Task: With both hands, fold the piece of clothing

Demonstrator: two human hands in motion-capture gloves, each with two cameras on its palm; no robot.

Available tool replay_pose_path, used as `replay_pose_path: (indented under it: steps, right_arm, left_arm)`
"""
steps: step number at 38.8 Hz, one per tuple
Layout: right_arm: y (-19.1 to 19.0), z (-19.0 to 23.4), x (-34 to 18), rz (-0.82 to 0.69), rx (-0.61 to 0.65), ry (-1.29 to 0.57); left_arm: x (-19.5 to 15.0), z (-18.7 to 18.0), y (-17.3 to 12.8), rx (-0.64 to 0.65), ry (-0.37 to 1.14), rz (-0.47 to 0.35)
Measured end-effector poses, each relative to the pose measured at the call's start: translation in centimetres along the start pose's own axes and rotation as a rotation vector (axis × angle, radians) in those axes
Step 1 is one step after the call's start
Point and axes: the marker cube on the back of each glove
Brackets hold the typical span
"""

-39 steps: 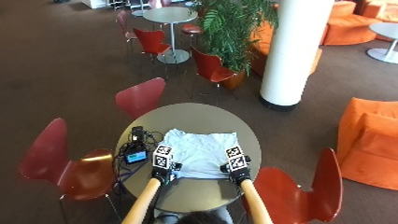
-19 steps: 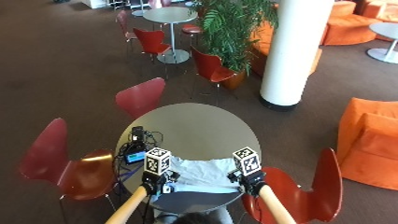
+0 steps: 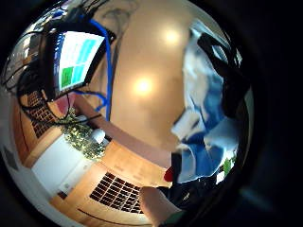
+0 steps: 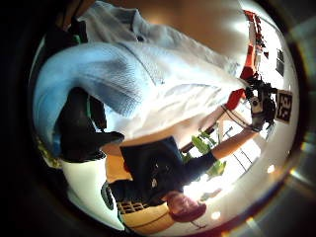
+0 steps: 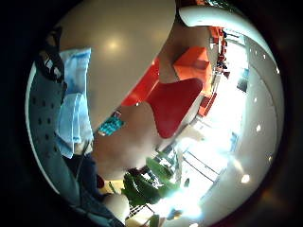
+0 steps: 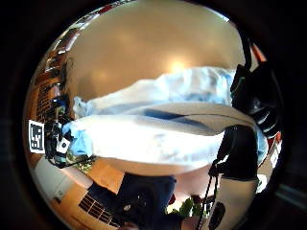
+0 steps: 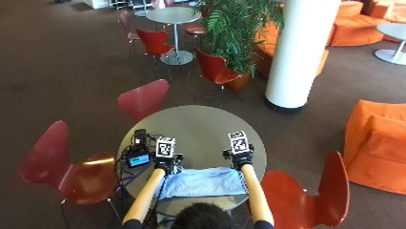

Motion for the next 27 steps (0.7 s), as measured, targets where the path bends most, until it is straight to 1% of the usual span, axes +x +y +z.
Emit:
replay_pose_path:
  steps: [2, 3, 5, 8, 10, 11, 13, 15, 17, 19, 21, 24, 27]
  right_arm:
    - [-1.9, 0.7, 1.5, 0.038, 0.044, 0.062]
    - [-2.8, 0.8, 2.1, 0.046, 0.096, 0.083]
    - [-3.6, 0.6, 2.5, 0.041, 0.208, 0.086]
    - [-3.6, -0.1, 2.6, 0.031, 0.348, 0.060]
    - [-3.3, -0.6, 2.8, 0.041, 0.415, 0.046]
    - [-2.8, -0.7, 3.1, 0.051, 0.427, 0.039]
    - [-1.6, -0.6, 3.6, 0.073, 0.387, 0.018]
    - [-0.5, 0.1, 4.1, 0.092, 0.271, -0.014]
    - [0.2, 1.2, 4.5, 0.120, 0.157, -0.049]
    - [0.3, 2.6, 4.7, 0.164, 0.098, -0.074]
    - [0.2, 4.2, 4.9, 0.227, 0.074, -0.083]
    - [0.0, 6.4, 4.7, 0.306, 0.047, -0.079]
    - [-0.3, 7.6, 4.3, 0.328, 0.064, -0.107]
  left_arm:
    - [1.0, 1.1, -2.1, -0.057, -0.050, -0.046]
    - [1.3, 1.4, -2.6, -0.081, -0.066, -0.058]
    - [1.5, 1.7, -2.5, -0.095, -0.074, -0.056]
    - [1.3, 1.3, -1.6, -0.037, -0.071, -0.047]
    - [1.2, 0.8, -1.1, 0.040, -0.065, -0.048]
    - [1.1, 0.4, -0.7, 0.094, -0.060, -0.039]
    - [1.1, -0.2, 0.0, 0.219, -0.045, -0.011]
    - [1.2, 0.0, -0.2, 0.319, -0.019, 0.035]
    - [1.5, 1.1, -0.6, 0.359, 0.016, 0.097]
    - [1.8, 2.3, 0.4, 0.334, 0.038, 0.123]
    - [2.0, 3.7, 2.1, 0.292, 0.038, 0.101]
    - [2.0, 5.3, 3.5, 0.260, 0.016, 0.037]
    - [1.8, 7.2, 3.6, 0.232, -0.002, -0.019]
